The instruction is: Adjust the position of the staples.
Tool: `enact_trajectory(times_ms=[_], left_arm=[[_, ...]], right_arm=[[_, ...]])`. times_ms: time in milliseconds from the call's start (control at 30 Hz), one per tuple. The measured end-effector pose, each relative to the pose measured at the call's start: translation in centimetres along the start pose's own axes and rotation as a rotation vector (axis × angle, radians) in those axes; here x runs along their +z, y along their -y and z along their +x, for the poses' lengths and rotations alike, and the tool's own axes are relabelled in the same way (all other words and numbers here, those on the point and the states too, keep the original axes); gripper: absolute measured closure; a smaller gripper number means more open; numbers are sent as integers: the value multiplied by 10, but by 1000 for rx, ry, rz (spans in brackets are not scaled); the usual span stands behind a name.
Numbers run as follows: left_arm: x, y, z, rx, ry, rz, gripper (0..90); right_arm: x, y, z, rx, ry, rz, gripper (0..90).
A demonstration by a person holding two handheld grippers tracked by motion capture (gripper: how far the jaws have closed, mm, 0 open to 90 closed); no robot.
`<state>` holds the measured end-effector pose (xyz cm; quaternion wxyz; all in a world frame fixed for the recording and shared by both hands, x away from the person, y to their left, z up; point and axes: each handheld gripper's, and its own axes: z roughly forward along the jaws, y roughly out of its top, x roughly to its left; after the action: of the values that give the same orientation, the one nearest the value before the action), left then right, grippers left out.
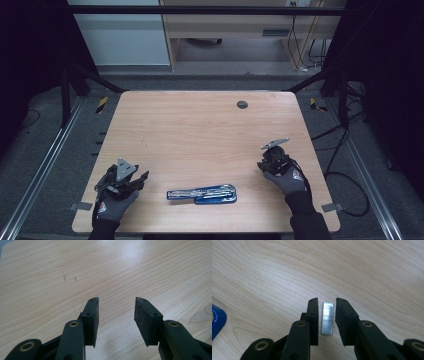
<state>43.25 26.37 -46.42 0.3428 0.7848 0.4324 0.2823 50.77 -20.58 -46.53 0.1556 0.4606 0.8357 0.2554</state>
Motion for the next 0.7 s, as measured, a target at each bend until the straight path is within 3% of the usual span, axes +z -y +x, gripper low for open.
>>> enact_trajectory(times_ms=[700], left_arm=[[1, 0, 0, 5, -1, 1, 554]], right_arm=[[10, -1, -2, 22, -7, 29, 747]])
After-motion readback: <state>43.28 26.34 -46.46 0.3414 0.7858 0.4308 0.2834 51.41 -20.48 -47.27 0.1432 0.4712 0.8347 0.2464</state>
